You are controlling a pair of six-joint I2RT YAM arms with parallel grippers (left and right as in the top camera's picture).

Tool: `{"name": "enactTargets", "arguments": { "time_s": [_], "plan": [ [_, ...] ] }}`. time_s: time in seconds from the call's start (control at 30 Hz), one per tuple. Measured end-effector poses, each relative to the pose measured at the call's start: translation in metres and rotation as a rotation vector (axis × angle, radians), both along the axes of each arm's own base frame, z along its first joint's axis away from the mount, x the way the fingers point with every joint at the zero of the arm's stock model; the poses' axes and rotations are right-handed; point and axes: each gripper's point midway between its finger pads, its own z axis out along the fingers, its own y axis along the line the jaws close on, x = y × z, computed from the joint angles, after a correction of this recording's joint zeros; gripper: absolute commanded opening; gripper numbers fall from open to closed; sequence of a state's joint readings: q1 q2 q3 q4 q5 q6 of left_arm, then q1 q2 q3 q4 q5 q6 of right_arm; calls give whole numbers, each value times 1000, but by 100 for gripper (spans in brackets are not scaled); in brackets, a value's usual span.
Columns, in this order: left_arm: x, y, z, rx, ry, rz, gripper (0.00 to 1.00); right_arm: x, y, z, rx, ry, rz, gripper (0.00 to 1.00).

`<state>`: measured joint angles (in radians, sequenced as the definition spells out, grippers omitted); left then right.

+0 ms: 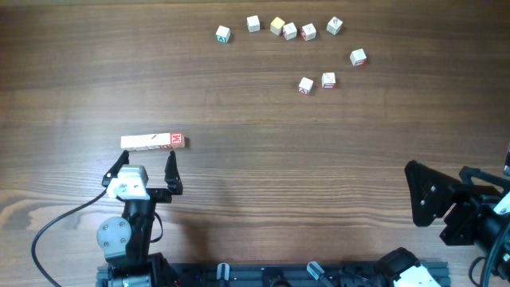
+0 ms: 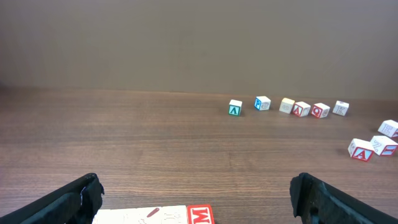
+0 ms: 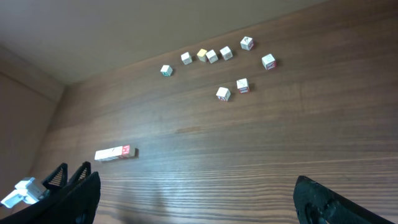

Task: Form a horizontal line

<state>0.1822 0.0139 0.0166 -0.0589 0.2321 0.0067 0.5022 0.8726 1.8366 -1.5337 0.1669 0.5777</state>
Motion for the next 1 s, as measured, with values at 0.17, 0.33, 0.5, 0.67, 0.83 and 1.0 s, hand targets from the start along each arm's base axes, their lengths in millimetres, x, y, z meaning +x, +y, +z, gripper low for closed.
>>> {"name": "enactTargets", "arguments": {
  "time_s": [0.17,0.33,0.5,0.67,0.83,1.0],
  "plan": [
    [0,0,0,0,0,0,100,0,0,0,0,0,0,100],
    [0,0,0,0,0,0,100,-3,-4,-6,-28,23,-4,100],
    [0,0,0,0,0,0,100,-7,-11,-15,-58,58,-26,100],
    [0,0,0,0,0,0,100,-1,-36,-11,-96,35,-182,100],
    [0,0,0,0,0,0,100,15,-46,13,-151,-140,-218,100],
    [0,0,0,0,0,0,100,26,-35,10,-239,-341,-114,100]
  ]
}}
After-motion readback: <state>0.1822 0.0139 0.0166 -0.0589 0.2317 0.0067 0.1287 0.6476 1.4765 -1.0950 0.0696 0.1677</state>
